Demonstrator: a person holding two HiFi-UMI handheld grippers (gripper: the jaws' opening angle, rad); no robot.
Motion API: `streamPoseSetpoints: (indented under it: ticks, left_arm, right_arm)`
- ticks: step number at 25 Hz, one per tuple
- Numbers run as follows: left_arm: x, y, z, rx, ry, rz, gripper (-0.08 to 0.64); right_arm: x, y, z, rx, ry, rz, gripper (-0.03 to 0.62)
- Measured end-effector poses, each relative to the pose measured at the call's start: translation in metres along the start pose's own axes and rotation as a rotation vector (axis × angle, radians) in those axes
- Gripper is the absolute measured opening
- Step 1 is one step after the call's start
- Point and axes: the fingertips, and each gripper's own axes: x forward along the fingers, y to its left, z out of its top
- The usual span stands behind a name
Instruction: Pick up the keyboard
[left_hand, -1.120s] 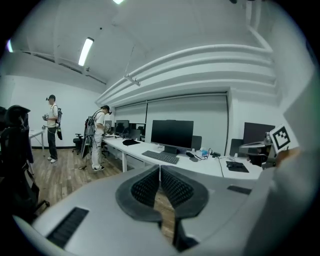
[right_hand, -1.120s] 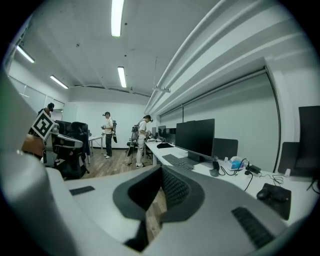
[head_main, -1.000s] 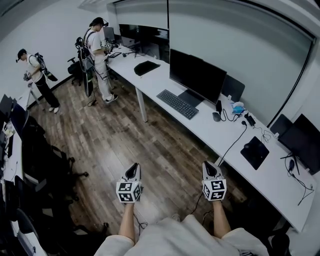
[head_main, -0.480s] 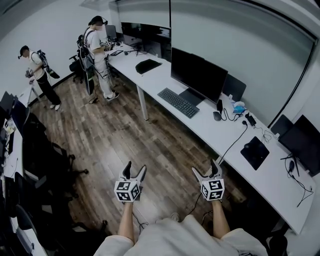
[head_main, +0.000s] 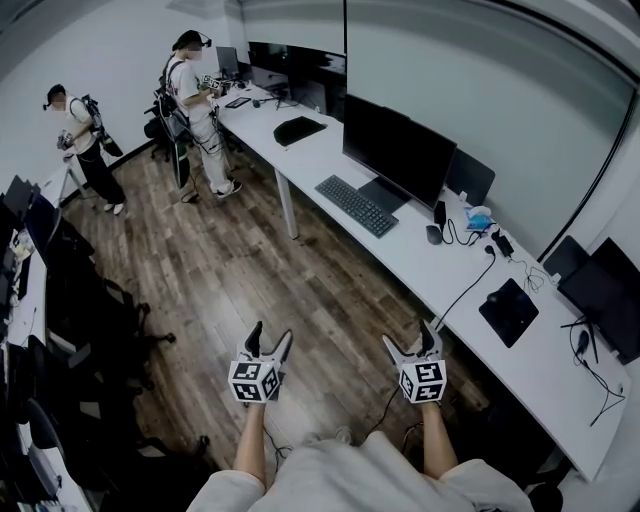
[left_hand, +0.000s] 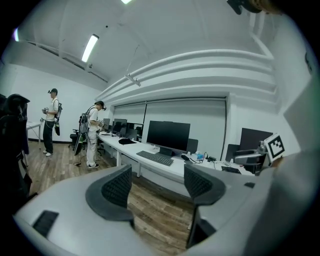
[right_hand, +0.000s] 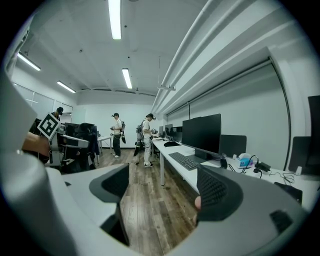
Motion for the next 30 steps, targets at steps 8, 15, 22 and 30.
streamPoseSetpoints:
  ticks: [8,15,22,30]
  left_arm:
    - [0.012,-0.006,-0.007,-0.003,0.016,0.017,0.305]
    - [0.032,0.009,-0.009,-0.005,0.026,0.032,0.305]
    - [0.077,0.037,0.002,-0.005,0.012,0.033,0.305]
    - [0.156,0.086,0.022,-0.011,0.02,0.012,0.305]
  right_arm:
    - [0.014,-0.013,-0.002,-0.016,0.005,0.015,0.411]
    - [0.042,-0.019,-0.002,-0.019,0.011,0.019,0.399]
    - [0.092,-0.033,0.002,-0.034,0.02,0.013,0.392]
    - [0.178,-0.047,0.022,-0.045,0.028,0.0,0.391]
